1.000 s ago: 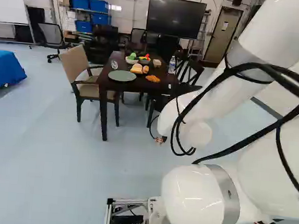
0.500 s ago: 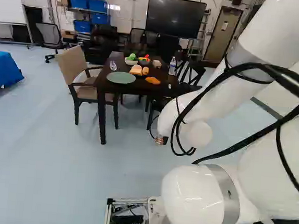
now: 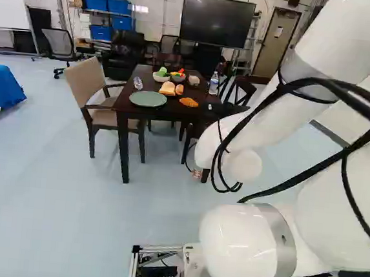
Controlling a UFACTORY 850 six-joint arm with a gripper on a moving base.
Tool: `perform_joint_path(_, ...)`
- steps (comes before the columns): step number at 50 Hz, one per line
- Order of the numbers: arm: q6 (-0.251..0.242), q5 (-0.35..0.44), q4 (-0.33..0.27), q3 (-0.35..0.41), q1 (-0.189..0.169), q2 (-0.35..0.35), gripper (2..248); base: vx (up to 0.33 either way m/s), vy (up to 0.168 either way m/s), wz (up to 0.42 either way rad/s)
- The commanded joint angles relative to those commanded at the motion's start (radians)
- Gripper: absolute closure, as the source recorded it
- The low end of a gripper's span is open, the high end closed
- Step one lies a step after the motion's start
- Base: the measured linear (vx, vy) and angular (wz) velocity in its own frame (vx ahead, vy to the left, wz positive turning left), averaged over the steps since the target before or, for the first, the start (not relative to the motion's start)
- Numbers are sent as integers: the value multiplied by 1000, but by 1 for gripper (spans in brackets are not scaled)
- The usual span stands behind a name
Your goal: Move the croissant to the empty plate
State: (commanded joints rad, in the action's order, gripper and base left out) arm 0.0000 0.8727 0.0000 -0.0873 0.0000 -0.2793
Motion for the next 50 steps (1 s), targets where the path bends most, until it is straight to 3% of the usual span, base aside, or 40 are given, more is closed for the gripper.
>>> perform_joint_path(50, 0, 0, 0, 0, 0, 0, 3, 94, -31, -3)
